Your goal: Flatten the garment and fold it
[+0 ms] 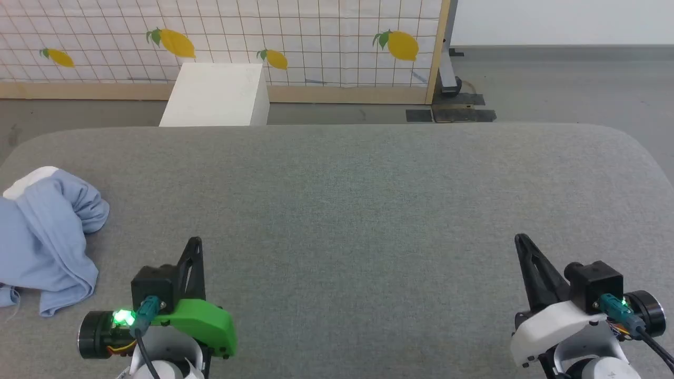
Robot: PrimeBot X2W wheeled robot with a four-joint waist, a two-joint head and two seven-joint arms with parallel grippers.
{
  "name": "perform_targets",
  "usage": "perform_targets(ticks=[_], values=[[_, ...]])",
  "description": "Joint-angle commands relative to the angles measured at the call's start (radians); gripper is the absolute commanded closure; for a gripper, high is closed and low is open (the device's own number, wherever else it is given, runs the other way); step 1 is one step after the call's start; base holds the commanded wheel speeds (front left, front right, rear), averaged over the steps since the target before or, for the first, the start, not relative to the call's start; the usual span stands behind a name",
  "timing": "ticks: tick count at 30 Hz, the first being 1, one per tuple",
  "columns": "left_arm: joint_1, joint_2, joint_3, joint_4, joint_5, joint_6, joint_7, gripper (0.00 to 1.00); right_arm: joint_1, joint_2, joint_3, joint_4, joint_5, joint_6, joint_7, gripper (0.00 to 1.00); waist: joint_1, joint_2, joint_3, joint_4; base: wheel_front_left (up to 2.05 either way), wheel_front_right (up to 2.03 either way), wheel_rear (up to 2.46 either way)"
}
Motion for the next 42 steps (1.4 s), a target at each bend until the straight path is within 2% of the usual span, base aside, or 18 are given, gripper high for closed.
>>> perform_targets(ticks=[1,37,38,42], values=[[0.013,-0.005,0.002,-0.003,0.013,0.007,0.001,1.00,-0.015,0.002,0.001,-0.003,-0.006,-0.002,0.000,1.00,0.0000,0.0059,0.000,0.000,0.00,0.00,0.00],[0.013,-0.005,0.002,-0.003,0.013,0.007,0.001,1.00,-0.015,0.002,0.001,-0.003,-0.006,-0.002,0.000,1.00,0.0000,0.0059,0.000,0.000,0.00,0.00,0.00],[0.000,0.000,0.000,0.000,-0.001,0.000,0.000,0.00,0.000,0.000,0.000,0.000,0.000,0.000,0.000,0.00,0.0000,-0.0001,0.000,0.000,0.00,0.00,0.00],[-0.001,0.000,-0.004,0.002,-0.005,0.001,-0.002,0.00,0.001,0.000,-0.001,0.001,0.002,0.000,-0.002,0.00,0.0000,0.0002,0.000,0.000,0.00,0.00,0.00]])
